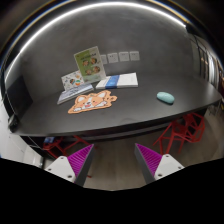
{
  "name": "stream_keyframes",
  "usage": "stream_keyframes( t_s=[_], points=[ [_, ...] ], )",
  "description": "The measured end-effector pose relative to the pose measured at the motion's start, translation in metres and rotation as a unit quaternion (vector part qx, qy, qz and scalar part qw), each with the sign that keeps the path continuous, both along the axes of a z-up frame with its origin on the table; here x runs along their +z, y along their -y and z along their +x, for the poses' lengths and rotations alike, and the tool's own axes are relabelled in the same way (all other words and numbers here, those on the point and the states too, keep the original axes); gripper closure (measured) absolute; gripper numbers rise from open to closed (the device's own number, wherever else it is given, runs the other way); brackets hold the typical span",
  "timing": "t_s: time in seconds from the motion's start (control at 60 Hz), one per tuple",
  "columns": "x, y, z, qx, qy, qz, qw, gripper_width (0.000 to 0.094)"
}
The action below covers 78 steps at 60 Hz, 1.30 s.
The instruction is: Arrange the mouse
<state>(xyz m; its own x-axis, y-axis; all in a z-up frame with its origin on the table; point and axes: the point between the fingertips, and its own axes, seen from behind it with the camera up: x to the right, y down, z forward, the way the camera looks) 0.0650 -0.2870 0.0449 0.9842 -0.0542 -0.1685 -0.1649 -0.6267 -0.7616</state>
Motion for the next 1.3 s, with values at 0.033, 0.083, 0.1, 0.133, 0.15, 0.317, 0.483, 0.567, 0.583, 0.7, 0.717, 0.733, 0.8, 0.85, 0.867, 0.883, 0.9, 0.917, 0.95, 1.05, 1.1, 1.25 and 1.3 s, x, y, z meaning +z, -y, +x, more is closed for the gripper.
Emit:
stream_keyframes(
  t_s=[0.033, 0.083, 0.1, 0.133, 0.15, 0.317, 0.483, 0.567, 0.583, 0.7, 0.717, 0.733, 0.8, 0.85, 0.867, 0.883, 0.9, 0.917, 0.95, 1.05, 1.1, 1.25, 1.3],
  points=[
    [-0.001, -0.001, 0.006, -0.001, 0.019, -0.001, 1.000, 0.0094],
    [-0.001, 0.000, 0.011, -0.003, 0.049, -0.007, 0.999, 0.0092],
    [-0.002, -0.001, 0.014, -0.002, 0.056, -0.006, 0.998, 0.0092],
    [-0.001, -0.004, 0.014, -0.006, 0.066, -0.002, 0.998, 0.0096],
    [-0.001, -0.006, 0.013, -0.006, 0.069, 0.000, 0.998, 0.0095],
    [0.006, -0.031, 0.040, -0.025, 0.089, 0.013, 0.996, 0.0092],
    [-0.001, -0.064, 0.093, -0.050, 0.074, 0.008, 0.996, 0.0093],
    [-0.011, -0.084, 0.133, -0.056, 0.073, 0.003, 0.996, 0.0092],
    [-0.014, -0.088, 0.142, -0.057, 0.073, 0.002, 0.996, 0.0091],
    [-0.039, -0.120, 0.210, -0.060, 0.080, -0.013, 0.995, 0.0092],
    [-0.043, -0.124, 0.219, -0.059, 0.080, -0.017, 0.995, 0.0089],
    [-0.048, -0.127, 0.227, -0.059, 0.080, -0.023, 0.995, 0.0087],
    [-0.060, -0.144, 0.261, -0.060, 0.079, -0.034, 0.994, 0.0091],
    [-0.066, -0.159, 0.276, -0.056, 0.070, -0.035, 0.995, 0.0091],
    [-0.068, -0.162, 0.278, -0.050, 0.065, -0.038, 0.996, 0.0077],
    [-0.065, -0.170, 0.280, -0.045, 0.063, -0.030, 0.997, 0.0086],
    [-0.064, -0.175, 0.282, -0.038, 0.062, -0.028, 0.997, 0.0089],
    [-0.064, -0.180, 0.283, -0.030, 0.062, -0.027, 0.997, 0.0089],
    [-0.067, -0.185, 0.287, -0.015, 0.066, -0.034, 0.997, 0.0087],
    [-0.068, -0.204, 0.297, 0.015, 0.072, -0.042, 0.996, 0.0079],
    [-0.069, -0.208, 0.301, 0.021, 0.068, -0.045, 0.996, 0.0083],
    [-0.067, -0.236, 0.313, 0.034, 0.067, -0.053, 0.996, 0.0088],
    [-0.067, -0.244, 0.316, 0.038, 0.070, -0.055, 0.995, 0.0088]
  ],
)
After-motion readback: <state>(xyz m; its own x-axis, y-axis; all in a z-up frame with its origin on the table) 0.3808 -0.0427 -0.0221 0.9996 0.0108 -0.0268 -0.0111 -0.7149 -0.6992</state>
